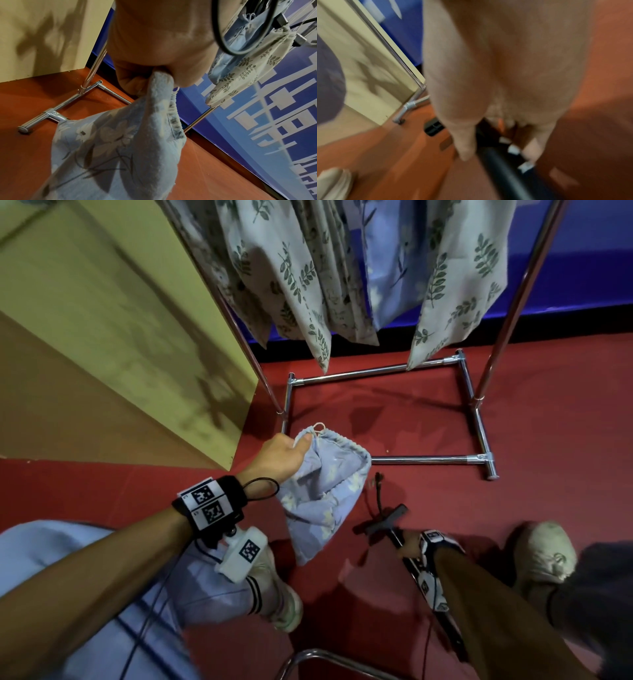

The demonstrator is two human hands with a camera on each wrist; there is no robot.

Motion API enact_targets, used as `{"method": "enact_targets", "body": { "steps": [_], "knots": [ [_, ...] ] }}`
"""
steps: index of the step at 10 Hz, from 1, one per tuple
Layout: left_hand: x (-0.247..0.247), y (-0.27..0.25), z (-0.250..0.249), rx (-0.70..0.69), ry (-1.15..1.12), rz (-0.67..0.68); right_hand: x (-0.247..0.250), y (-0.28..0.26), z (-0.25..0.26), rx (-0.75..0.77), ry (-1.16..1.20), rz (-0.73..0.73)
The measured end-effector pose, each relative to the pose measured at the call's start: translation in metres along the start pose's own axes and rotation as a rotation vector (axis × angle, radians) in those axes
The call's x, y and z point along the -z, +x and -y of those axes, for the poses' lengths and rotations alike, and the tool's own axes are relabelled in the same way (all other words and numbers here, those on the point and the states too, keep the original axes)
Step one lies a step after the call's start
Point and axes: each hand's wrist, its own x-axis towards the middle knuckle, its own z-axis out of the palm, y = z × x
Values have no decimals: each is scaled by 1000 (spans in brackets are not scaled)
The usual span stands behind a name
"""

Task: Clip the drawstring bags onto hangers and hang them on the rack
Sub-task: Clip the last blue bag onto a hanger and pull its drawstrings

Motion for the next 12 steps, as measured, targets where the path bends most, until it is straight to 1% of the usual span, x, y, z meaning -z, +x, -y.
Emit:
{"method": "enact_targets", "body": {
  "steps": [1, 2, 3, 4, 5, 6, 7, 8, 9, 10, 11, 12],
  "knots": [
    [6, -8, -2, -32, 17, 22, 22, 23, 7, 63, 49, -16],
    [17, -18, -1, -83, -28, 27, 83, -71, 87, 158, 135, -173],
    [29, -24, 1, -85, -92, 16, 141, -123, 137, 340, 122, -346],
    [41, -32, 5, -72, -114, 47, 190, -185, 168, 472, 91, -421],
    [47, -39, 6, -81, -149, 59, 226, -251, 190, 596, 81, -489],
    [51, -43, 2, -77, -162, 51, 247, -301, 200, 705, 158, -626],
    [45, -44, 2, -37, -151, 58, 250, -343, 205, 789, 89, -795],
    [34, -45, 2, 10, -139, 79, 244, -355, 202, 904, 259, -940],
    [17, -39, 10, 40, -120, 139, 238, -362, 210, 948, 422, -920],
    [-1, -33, 20, 58, -194, 200, 238, -372, 219, 1031, 574, -896],
    [-8, -34, 17, 73, -298, 216, 237, -368, 219, 1027, 655, -891],
    [-3, -44, 5, 70, -375, 196, 231, -359, 219, 975, 691, -924]
  ]
}}
